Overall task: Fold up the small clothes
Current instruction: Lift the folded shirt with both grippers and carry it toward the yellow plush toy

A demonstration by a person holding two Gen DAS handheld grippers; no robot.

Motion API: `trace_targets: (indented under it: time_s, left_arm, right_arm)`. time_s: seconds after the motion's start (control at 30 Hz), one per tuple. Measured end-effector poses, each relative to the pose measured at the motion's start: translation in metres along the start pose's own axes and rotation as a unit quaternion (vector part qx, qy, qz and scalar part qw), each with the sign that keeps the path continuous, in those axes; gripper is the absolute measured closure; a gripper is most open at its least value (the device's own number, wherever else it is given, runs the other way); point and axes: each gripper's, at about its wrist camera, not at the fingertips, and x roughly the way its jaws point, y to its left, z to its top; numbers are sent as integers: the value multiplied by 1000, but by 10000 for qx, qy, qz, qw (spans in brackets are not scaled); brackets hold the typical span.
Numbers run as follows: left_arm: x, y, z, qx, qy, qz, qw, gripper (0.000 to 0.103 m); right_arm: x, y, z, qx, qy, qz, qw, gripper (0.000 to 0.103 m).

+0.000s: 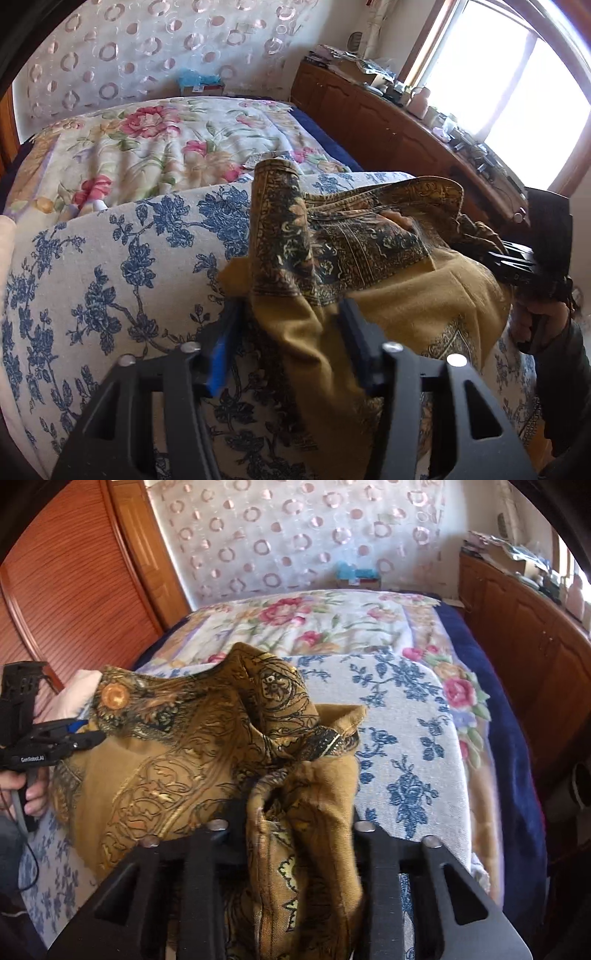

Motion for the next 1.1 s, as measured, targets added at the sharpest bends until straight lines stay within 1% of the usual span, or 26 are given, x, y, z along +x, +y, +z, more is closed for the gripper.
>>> trace_targets:
  time_s: [0.07,0.1,0.13,0.23,0.33,0.4,0.47,0.5,0.57,0.6,0.63,0.7,0.77,0.83,0.87,0.93,1.03,1.07,1.1]
  left_arm:
    - [1,0,3,-78,68,-199,9997,92]
    - [-1,0,4,-124,43,-256,9996,94]
    - [-5,-2,4,-81,-36,-294,9995,98]
    - [-32,-12,1,29,-417,-435,9982,99]
    - [-68,-20,-3,122,-813,-435,9957,99]
    - [-96,-20,-9,113,-1104,-350,9932,99]
    - [-118,-15,-15,64,-1306,-270,9910,99]
    - [-135,-9,-20,24,-1455,-162,9892,99]
    - [-156,1,-28,-47,-1631,-3,9866,99]
    - [-171,11,-37,-121,-1750,137,9844,99]
    - [-181,18,-43,-172,-1820,244,9828,99]
    - [-205,36,-59,-333,-2021,568,9772,99]
    - [-222,52,-73,-510,-2173,767,9718,99]
    - [-242,74,-90,-807,-2365,965,9635,99]
    - [-248,81,-96,-903,-2418,1041,9605,99]
    - [-260,104,-110,-1147,-2535,1285,9519,99]
    - [-261,123,-123,-1310,-2602,1571,9437,99]
    - [-260,127,-127,-1361,-2588,1616,9426,99]
    - [-257,134,-132,-1445,-2583,1652,9408,99]
  right_arm:
    - [-3,3,-1,-78,-82,-36,9999,87]
    - [-6,5,-2,-89,-142,-47,9998,87]
    - [-10,6,-3,-99,-208,-65,9997,89]
    - [-29,17,-2,-204,-540,-109,9983,91]
    - [-50,34,5,-371,-865,-106,9955,91]
    - [-63,50,12,-530,-1039,-39,9932,92]
    - [-70,66,19,-677,-1162,40,9909,92]
    - [-72,74,23,-750,-1207,99,9898,92]
    - [-72,95,36,-935,-1312,242,9866,92]
    - [-70,103,42,-997,-1329,314,9856,92]
    - [-68,114,49,-1077,-1357,401,9841,92]
    - [-62,140,63,-1299,-1403,587,9798,92]
    - [-49,172,80,-1550,-1411,783,9746,92]
    - [-35,205,96,-1828,-1403,984,9681,92]
    - [-25,229,107,-1997,-1391,1088,9638,92]
    - [-7,258,121,-2224,-1343,1202,9582,92]
    - [20,312,141,-2618,-1310,1337,9468,92]
    - [34,333,149,-2720,-1253,1385,9440,92]
    - [42,345,151,-2789,-1217,1409,9421,92]
